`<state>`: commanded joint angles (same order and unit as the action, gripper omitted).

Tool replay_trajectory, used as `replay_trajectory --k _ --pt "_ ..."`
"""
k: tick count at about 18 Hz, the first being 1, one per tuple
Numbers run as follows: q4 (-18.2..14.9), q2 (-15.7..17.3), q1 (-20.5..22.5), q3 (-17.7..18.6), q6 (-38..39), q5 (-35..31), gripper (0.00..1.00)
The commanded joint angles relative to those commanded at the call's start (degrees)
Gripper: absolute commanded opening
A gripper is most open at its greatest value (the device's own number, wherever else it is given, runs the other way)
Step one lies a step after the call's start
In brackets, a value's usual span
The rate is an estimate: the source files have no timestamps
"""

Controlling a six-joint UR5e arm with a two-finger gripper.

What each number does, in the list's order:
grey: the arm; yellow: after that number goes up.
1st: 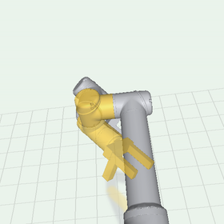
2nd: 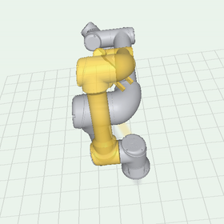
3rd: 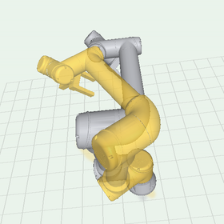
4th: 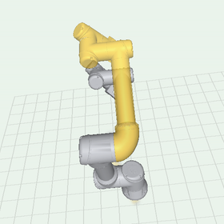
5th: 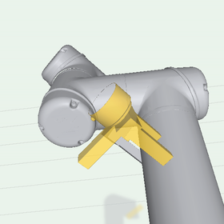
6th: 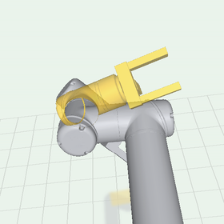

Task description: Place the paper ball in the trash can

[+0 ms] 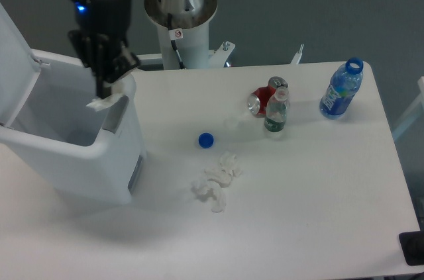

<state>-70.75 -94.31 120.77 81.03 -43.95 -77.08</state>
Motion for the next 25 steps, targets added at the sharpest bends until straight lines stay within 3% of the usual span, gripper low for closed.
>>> replay_trajectory --k 1,3,5,13,19,22,25 --pt "0.0 0.0 -0.7 0.0 0.4 0.2 0.24" --pt "0.0 0.0 -1.7 0.0 1.7 0.2 0.55" --pt "0.0 0.1 -2.3 0.0 2.5 0.6 1.00" --pt "0.1 0.2 -1.0 0.0 2.4 -1.3 1.00" --pt "0.4 -1.8 12.8 0.9 -6.7 -2.2 1.00" --pt "3.7 -5.2 17.3 1.4 -9.1 -2.5 1.00" --pt "3.8 -8.8 21.4 1.3 -14.7 -2.5 1.00"
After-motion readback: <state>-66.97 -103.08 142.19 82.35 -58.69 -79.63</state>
